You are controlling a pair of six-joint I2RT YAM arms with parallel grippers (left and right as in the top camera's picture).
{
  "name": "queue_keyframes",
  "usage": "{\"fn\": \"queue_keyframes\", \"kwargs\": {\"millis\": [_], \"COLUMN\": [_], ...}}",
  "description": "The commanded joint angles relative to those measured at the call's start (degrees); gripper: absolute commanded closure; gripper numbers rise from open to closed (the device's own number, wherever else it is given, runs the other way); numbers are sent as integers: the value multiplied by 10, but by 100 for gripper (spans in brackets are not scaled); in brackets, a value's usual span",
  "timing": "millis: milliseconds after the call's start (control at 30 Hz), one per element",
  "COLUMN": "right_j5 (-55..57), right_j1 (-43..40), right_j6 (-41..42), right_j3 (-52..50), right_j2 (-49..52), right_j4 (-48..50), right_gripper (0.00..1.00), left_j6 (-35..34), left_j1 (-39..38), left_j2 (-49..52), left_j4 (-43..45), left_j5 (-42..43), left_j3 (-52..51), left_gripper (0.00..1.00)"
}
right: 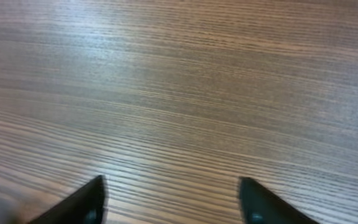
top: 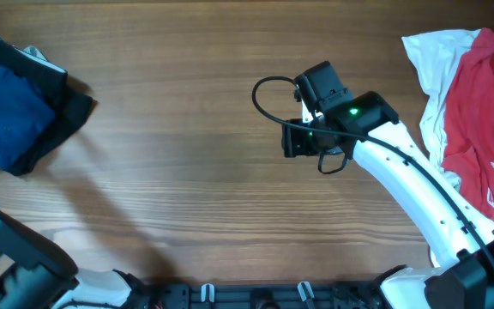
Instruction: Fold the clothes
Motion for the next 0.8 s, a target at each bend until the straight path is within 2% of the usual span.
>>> {"fn": "queue_keyframes", "kwargs": {"millis": [0,133,333,400,500,600,667,767], "right_j5": [5,5,11,74,79,79,81,98], "right_j1": [1,1,1,1,1,1,1,1], "right_j6": [3,2,2,-3,-58,-57,-56,-46], "right_j3": [5,-6,-6,-6,-6,-6,-6,-6], "right_j2": [4,6,8,7,1,-30,-67,-125], "right_j4": [19,71,139,158,133,111,118,121], "right_gripper": [16,1,1,0,1,0,0,0], "left_j6": [4,26,77,94,94,95,105,126], "left_j1": [-82,-205,-431,-500,-524,-522,-526,-543], "left_j2": [-12,-4,-2,-2,-14,-49,-87,-143], "left_j4": [-42,-117,-243,-331,-423,-519,-570,-594], "left_j5": [58,55,32,32,32,25,-14,-48], "left_j3": [11,11,11,11,11,11,11,11], "left_gripper": [0,0,0,0,0,0,0,0]}}
